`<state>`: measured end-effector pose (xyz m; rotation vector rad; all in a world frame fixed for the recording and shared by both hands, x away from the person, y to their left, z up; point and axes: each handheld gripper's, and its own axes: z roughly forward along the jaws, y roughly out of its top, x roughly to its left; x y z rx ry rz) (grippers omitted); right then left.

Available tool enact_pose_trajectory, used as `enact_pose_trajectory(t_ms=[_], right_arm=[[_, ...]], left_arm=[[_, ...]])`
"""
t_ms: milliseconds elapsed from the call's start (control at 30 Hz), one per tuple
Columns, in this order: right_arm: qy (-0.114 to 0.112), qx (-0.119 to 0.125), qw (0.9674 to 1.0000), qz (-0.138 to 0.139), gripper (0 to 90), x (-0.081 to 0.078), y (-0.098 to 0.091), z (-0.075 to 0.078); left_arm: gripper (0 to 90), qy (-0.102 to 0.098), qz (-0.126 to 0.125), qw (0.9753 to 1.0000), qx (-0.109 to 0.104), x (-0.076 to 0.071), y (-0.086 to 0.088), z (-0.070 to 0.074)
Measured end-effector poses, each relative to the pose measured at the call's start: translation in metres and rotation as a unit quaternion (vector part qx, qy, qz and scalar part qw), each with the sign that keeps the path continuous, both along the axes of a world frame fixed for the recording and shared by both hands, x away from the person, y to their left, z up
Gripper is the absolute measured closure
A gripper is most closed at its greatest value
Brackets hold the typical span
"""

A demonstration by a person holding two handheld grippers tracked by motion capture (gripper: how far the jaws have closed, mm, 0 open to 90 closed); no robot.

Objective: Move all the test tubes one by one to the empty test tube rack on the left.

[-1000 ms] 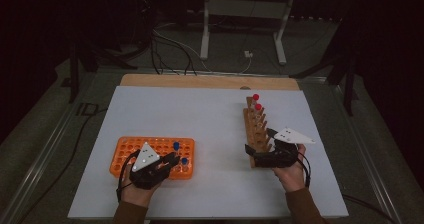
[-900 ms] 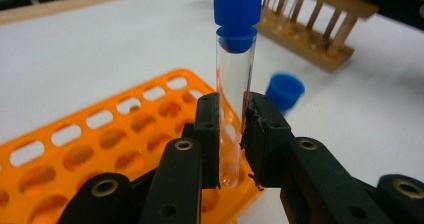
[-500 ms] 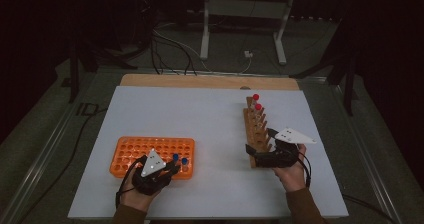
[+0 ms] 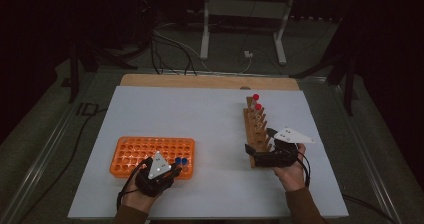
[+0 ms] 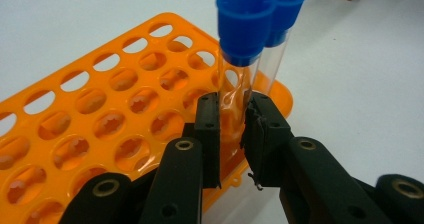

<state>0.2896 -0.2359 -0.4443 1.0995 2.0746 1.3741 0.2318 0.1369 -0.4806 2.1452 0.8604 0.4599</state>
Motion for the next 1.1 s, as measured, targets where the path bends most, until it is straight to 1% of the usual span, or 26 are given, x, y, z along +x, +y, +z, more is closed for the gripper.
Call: enact_pose_trajectory(t_ms=[167,233,267,333,400,467,500,567,600,633,700,733,767,800,833,900,1000,1100], right_arm=[[0.001,-0.003,1.0000,-0.001,0.0,0.000,0.000,0.001],[0.001,-0.005,1.0000,-0.002,0.0,0.001,0.000,0.001],[0.001,-0.006,1.0000,-0.002,0.0,0.002,-0.001,0.001],[0.002,-0.008,1.0000,-0.003,0.0,0.002,-0.002,0.002],[0.001,-0.009,0.9999,-0.005,0.0,0.004,-0.003,0.002],[0.003,-0.011,0.9999,-0.008,0.0,0.005,-0.004,0.003],[0.003,-0.012,0.9999,-0.009,0.0,0.006,-0.005,0.004],[0.002,-0.021,0.9997,-0.015,0.0,0.008,-0.007,0.005],[0.003,-0.022,0.9996,-0.016,0.0,0.010,-0.007,0.005],[0.004,-0.023,0.9995,-0.019,0.1,0.012,-0.008,0.006],[0.005,-0.025,0.9994,-0.024,1.2,0.015,-0.010,0.006],[0.008,-0.027,0.9992,-0.027,1.4,0.017,-0.010,0.006],[0.010,-0.027,0.9992,-0.027,3.1,0.018,-0.010,0.006],[0.011,-0.028,0.9992,-0.028,3.8,0.021,-0.011,0.005],[0.013,-0.029,0.9991,-0.030,4.0,0.022,-0.011,0.006],[0.016,-0.029,0.9990,-0.031,6.0,0.026,-0.010,0.006],[0.021,-0.033,0.9987,-0.033,10.4,0.031,-0.010,0.005],[0.029,-0.035,0.9983,-0.037,15.6,0.037,-0.009,0.003]], left_arm=[[77.2,0.006,-0.001,1.0000,-0.007,0.001,0.001,0.000],[76.5,0.010,-0.002,0.9999,-0.013,0.001,0.003,0.000],[75.3,0.014,-0.004,0.9997,-0.022,0.001,0.004,-0.001],[70.0,0.018,-0.003,0.9994,-0.030,0.001,0.006,-0.001],[63.3,0.016,-0.005,0.9993,-0.035,0.001,0.008,0.001],[58.7,0.012,-0.005,0.9990,-0.042,0.000,0.012,0.004],[55.5,0.012,-0.005,0.9985,-0.053,0.000,0.015,0.007],[48.9,0.008,0.004,0.9976,-0.069,0.000,0.022,0.011],[48.5,0.006,0.006,0.9969,-0.078,0.000,0.027,0.013],[47.7,0.005,0.008,0.9965,-0.083,0.000,0.030,0.015],[37.0,-0.007,0.024,0.9952,-0.094,0.000,0.036,0.019],[34.9,-0.011,0.026,0.9951,-0.095,0.000,0.039,0.020],[31.8,-0.016,0.035,0.9943,-0.099,0.000,0.042,0.022],[26.6,-0.018,0.042,0.9938,-0.101,0.000,0.044,0.023],[24.0,-0.023,0.049,0.9935,-0.100,0.000,0.046,0.024],[18.8,-0.027,0.065,0.9921,-0.104,0.002,0.049,0.026],[15.5,-0.031,0.080,0.9896,-0.115,0.005,0.052,0.028],[7.2,-0.034,0.094,0.9881,-0.117,0.008,0.053,0.029]])
